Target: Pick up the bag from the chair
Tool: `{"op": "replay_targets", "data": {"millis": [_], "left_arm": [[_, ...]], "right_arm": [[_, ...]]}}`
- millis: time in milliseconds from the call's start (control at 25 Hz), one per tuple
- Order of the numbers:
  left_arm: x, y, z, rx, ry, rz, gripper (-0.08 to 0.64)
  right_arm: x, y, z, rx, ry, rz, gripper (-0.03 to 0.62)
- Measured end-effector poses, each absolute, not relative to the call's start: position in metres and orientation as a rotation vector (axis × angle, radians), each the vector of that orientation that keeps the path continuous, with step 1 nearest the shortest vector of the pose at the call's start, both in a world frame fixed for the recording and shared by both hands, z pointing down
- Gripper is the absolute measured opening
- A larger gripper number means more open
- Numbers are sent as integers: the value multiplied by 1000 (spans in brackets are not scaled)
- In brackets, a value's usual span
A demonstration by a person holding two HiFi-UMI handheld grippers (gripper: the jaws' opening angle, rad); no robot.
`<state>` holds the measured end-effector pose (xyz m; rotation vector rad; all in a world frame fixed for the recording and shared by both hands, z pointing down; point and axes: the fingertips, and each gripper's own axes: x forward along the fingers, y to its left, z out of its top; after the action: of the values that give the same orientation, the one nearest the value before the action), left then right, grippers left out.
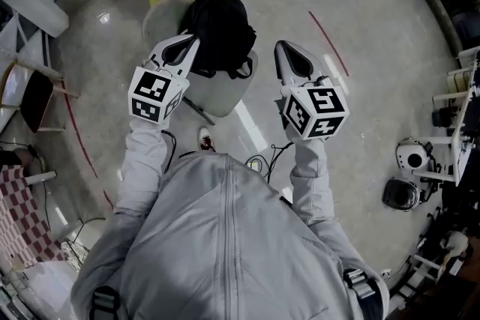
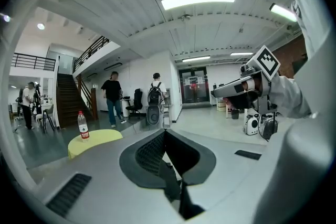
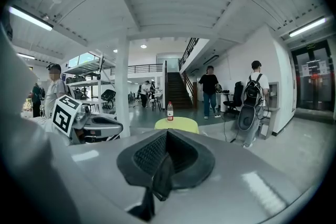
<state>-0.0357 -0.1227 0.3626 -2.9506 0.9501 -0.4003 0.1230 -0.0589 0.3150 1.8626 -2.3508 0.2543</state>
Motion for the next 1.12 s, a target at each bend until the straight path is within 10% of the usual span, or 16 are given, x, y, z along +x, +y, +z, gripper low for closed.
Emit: {"op": "replay_targets", "data": {"millis": [1120], "left_arm": [[-7, -298, 451, -3058, 1128, -645, 8]], "right_arm": [[163, -237, 389, 1667, -2313, 325, 11]]}}
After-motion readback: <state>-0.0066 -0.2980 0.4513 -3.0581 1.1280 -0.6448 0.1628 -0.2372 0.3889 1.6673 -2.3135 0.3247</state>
